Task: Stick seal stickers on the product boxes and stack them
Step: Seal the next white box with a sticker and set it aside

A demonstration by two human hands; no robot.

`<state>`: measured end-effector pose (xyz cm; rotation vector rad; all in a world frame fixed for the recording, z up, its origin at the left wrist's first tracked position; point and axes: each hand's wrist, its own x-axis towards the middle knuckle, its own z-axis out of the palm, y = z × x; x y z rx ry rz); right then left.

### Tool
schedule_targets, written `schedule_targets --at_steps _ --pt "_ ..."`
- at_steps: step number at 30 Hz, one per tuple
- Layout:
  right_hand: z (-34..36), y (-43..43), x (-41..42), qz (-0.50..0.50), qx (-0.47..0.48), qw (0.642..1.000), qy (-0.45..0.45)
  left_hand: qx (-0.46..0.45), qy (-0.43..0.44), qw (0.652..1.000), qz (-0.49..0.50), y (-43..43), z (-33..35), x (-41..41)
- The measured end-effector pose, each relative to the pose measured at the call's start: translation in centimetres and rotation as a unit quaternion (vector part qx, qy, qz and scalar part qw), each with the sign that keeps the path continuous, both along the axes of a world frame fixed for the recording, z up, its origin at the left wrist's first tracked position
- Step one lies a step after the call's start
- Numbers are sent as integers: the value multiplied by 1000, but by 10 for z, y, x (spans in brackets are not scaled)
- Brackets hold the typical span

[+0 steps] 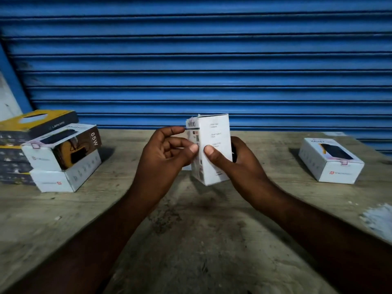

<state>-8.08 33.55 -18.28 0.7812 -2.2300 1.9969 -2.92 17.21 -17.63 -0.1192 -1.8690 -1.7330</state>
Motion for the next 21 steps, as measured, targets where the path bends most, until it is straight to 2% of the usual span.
schedule_targets --at_steps 3,6,9,11,14,16,19,21 --pt "3 2 0 118 -32 992 -43 -10 -27 999 14 -6 0 -1" --pt "6 7 3 194 -52 978 -59 25 -72 995 -72 -6 2 2" --pt "5 9 1 214 -55 974 -47 38 -98 985 -133 -1 2 6" --pt "4 10 -5 199 -53 978 -35 49 -100 985 -131 -1 0 5" --pt "1 10 -16 127 -80 987 -50 66 -91 989 -95 -3 0 2" --pt "-2 10 -21 87 -80 993 -23 34 -68 996 -55 -4 0 1" --pt "-4 9 -20 34 -52 995 76 -72 -31 997 2 -6 -2 -1" --pt "-3 11 -18 -8 19 981 195 -122 -22 992 23 -6 -5 -2"
